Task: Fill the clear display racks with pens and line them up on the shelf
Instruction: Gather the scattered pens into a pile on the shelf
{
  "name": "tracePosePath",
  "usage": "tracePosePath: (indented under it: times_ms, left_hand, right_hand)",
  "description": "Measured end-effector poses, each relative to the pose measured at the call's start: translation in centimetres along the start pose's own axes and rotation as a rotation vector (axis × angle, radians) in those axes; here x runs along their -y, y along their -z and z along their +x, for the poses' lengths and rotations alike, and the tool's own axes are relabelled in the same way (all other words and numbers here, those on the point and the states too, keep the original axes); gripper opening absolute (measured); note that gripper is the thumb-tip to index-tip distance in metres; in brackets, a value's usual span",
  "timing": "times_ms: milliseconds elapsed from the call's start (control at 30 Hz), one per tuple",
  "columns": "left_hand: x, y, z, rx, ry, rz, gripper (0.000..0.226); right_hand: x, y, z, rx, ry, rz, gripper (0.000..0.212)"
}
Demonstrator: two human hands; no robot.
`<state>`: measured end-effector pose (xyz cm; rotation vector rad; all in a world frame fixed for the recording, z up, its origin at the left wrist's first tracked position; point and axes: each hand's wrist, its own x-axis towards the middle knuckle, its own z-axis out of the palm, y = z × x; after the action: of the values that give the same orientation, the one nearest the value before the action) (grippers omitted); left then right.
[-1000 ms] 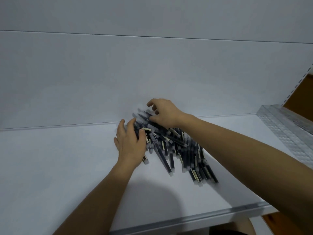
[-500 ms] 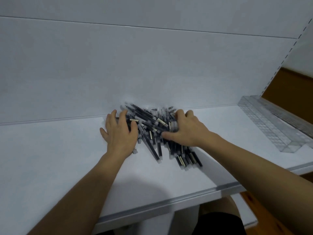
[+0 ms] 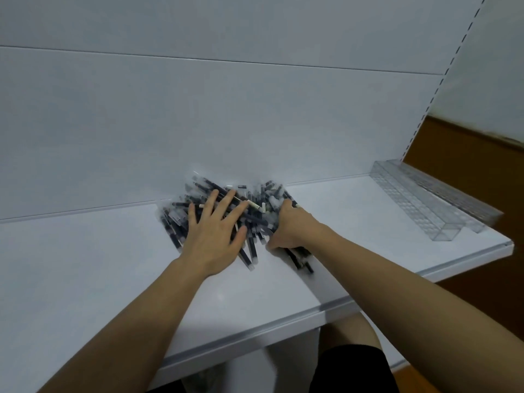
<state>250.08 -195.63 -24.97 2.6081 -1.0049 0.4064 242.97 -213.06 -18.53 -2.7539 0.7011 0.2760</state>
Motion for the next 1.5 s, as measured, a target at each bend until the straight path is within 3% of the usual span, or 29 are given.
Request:
tracePosePath:
  times_ms: [133,233,433,533,800,933,1167,1333,1500]
  left_hand:
    - [0.0,0.2,-0.1,0.000,-0.003,-0.016,0.055]
    - [0.3,0.1,-0.1,0.004,0.009,-0.022,0.055]
    - [1.0,0.2,0.0,-0.005,0.038,-0.073,0.054]
    - [1.2,0.2,0.2,-0.005,0.047,-0.080,0.055]
    - [1.6,-0.1,0.2,-0.025,0.045,-0.103,0.055]
    - [1.5,-0.1,0.2,-0.029,0.045,-0.097,0.055]
    - [2.0,0.4,0.1,-0.073,0.101,-0.134,0.062]
    - [2.4,0.2,0.4,-0.094,0.201,-0.119,0.070]
    - [2.4,0.6,1.1,-0.242,0.265,-0.129,0.055]
  right_hand:
    - [0.1,0.4,0.4,-0.048,0.019,0.005,0.083]
    - [-0.3,1.7,0.5,0.012,0.012,0.028,0.079]
    - [-1.4,5.7,0.7,0.105,0.018,0.209,0.025]
    - [-2.1,6.9,0.4,0.156,0.029,0.182,0.011]
    - [-5.4,7.7,0.0,0.150,0.029,0.335,0.021]
    - [-4.0,8.6,0.5,0.095,0.135,0.407,0.022]
    - [3.5,6.8,4.7,0.064,0.343,0.245,0.045]
    - [7.1,5.3,8.0,-0.019,0.548,0.066,0.081]
    - [8.5,4.2,9.9,-0.049,0.639,0.010,0.082]
